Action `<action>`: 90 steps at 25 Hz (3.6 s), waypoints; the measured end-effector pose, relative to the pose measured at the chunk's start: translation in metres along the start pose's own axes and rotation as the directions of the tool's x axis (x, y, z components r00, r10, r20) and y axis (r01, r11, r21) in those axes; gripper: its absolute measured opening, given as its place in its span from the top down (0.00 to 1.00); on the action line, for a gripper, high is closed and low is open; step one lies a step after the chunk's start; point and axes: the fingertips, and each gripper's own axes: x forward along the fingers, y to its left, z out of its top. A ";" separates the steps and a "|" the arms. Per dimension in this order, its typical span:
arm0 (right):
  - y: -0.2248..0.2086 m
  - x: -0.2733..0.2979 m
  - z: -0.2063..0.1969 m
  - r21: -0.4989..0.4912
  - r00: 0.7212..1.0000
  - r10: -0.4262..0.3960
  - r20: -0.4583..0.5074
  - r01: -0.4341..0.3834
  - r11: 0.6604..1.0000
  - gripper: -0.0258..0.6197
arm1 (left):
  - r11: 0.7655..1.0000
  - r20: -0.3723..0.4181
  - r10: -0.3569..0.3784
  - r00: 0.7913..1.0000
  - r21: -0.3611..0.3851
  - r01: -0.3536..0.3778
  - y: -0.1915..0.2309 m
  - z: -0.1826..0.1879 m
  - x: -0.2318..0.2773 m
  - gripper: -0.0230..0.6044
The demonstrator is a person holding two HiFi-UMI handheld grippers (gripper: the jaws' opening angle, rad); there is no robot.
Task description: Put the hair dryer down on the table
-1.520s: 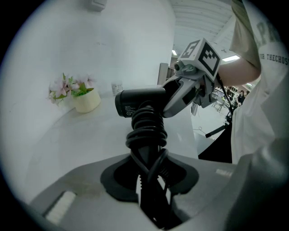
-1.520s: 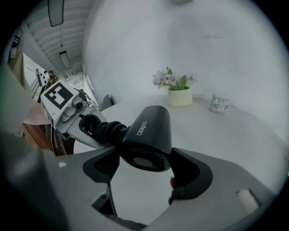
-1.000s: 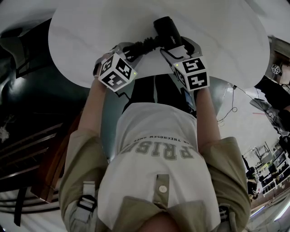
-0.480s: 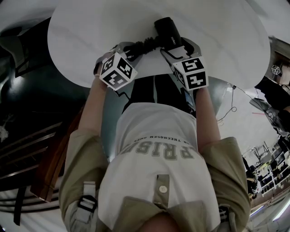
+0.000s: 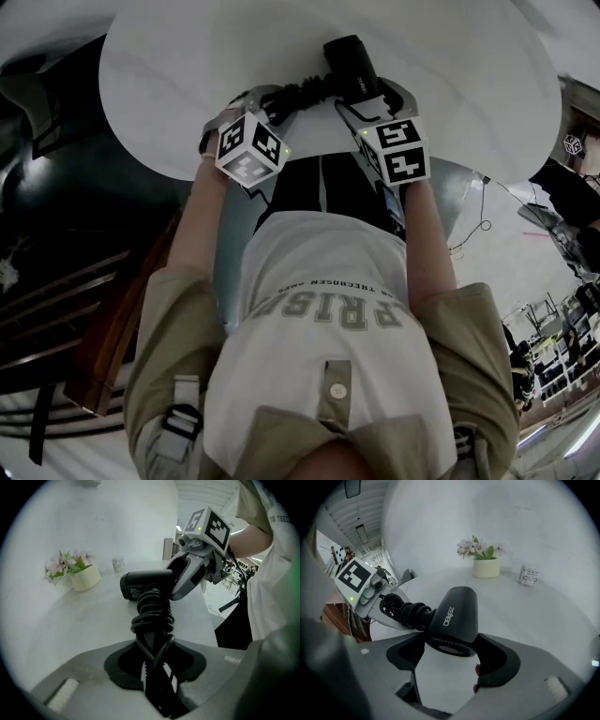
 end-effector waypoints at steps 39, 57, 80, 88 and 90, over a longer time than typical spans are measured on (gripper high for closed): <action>0.000 0.005 -0.008 -0.011 0.997 -0.067 -0.031 0.067 0.998 0.41 | 0.976 -0.003 0.140 0.990 -0.168 -0.139 0.004 -0.056 -0.047 0.34; -0.002 0.004 -0.004 -0.057 0.994 -0.113 -0.011 0.112 0.992 0.39 | 0.942 0.026 0.169 0.985 -0.298 -0.153 -0.001 -0.069 -0.058 0.34; -0.011 -0.171 0.121 -0.011 0.799 -0.204 0.566 0.254 0.967 0.45 | 0.811 0.439 0.552 0.709 -0.481 -0.334 0.023 0.087 -0.201 0.34; 0.014 -0.228 0.146 -0.093 0.707 -0.124 0.696 0.261 0.961 0.55 | 0.732 0.518 0.679 0.520 -0.531 -0.427 0.009 0.117 -0.263 0.34; 0.019 -0.235 0.145 -0.108 0.696 -0.106 0.710 0.256 0.961 0.59 | 0.723 0.526 0.690 0.497 -0.537 -0.435 0.002 0.121 -0.270 0.34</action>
